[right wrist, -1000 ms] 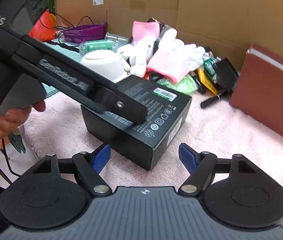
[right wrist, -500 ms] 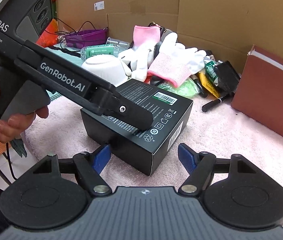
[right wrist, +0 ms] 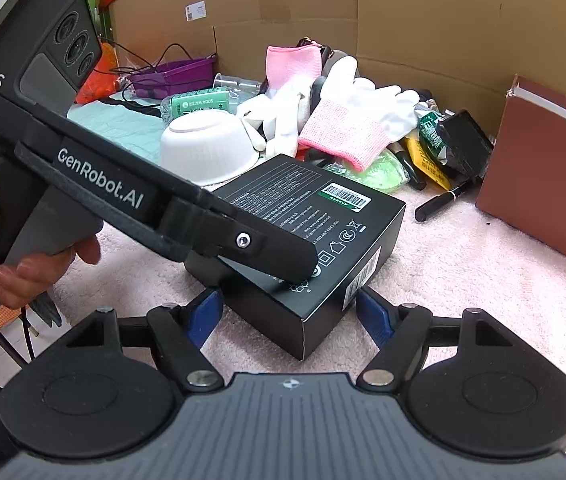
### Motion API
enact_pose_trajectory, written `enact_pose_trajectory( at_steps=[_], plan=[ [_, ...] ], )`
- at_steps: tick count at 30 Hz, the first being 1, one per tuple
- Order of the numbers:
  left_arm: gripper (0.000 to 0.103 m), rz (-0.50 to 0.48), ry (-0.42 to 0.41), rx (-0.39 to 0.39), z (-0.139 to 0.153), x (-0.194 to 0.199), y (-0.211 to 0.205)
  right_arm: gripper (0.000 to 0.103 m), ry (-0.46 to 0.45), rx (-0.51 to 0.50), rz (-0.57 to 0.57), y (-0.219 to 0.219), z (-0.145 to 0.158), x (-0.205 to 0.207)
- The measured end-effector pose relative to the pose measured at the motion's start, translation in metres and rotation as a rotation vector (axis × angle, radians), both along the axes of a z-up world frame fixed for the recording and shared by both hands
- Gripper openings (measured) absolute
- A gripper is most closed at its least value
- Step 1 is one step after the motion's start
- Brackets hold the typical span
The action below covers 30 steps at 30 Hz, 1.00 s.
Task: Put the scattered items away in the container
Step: 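Lift the black box off the pile with the left gripper, then carry the black box into the brown container and open the left gripper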
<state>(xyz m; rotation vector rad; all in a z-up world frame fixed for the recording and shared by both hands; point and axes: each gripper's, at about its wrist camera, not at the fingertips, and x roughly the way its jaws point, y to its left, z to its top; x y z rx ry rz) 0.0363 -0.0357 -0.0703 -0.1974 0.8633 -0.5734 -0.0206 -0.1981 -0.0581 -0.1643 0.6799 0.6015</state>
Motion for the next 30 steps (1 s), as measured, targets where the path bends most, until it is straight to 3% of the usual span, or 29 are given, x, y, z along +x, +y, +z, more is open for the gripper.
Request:
enact_pose_trajectory(
  at_steps=[6,16,30],
  plan=[
    [0.087,0.003,-0.041,0.034,0.012,-0.005,-0.004,0.074,-0.005,-0.018,-0.014,0.0,0.004,-0.004],
    [0.086,-0.049,-0.121,0.033,0.045,0.003,-0.034,0.073,-0.063,-0.032,-0.075,-0.02,0.024,-0.007],
    [0.086,-0.122,-0.336,0.023,0.135,0.065,-0.111,0.072,-0.215,-0.041,-0.19,-0.08,0.106,0.04]
  ],
)
